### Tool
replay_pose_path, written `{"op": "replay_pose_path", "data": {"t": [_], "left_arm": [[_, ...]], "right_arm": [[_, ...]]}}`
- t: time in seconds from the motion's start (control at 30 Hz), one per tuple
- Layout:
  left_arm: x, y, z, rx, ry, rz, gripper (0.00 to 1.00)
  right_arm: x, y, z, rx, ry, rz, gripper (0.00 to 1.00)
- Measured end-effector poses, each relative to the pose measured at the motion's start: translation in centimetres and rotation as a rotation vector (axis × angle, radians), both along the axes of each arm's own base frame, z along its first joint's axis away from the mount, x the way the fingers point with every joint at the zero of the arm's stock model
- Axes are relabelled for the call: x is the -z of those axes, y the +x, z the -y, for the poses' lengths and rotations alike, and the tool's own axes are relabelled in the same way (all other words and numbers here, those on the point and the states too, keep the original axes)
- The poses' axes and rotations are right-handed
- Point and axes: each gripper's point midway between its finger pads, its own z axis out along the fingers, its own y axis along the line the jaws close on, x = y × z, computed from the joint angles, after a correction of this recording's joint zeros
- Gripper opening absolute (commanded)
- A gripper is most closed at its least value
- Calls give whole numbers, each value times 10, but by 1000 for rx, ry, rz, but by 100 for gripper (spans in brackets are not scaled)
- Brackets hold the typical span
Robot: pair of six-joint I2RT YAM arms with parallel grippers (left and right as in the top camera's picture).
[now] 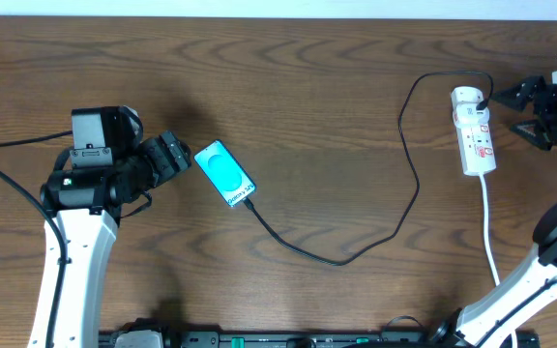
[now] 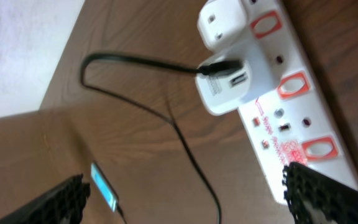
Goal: Plug charger to phone and switch on socket
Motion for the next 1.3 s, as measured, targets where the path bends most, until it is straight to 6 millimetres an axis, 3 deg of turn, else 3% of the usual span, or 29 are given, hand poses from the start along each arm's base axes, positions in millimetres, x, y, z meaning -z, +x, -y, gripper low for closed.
{"op": "replay_pose_path", "data": {"t": [0.33, 1.3], "left_arm": [[0, 0, -2, -5, 9, 0, 90], [1, 0, -4, -13, 22, -1, 90]], "right_arm": [[44, 1, 2, -38, 38, -73, 99], [43, 25, 20, -47, -72, 45, 99]]}}
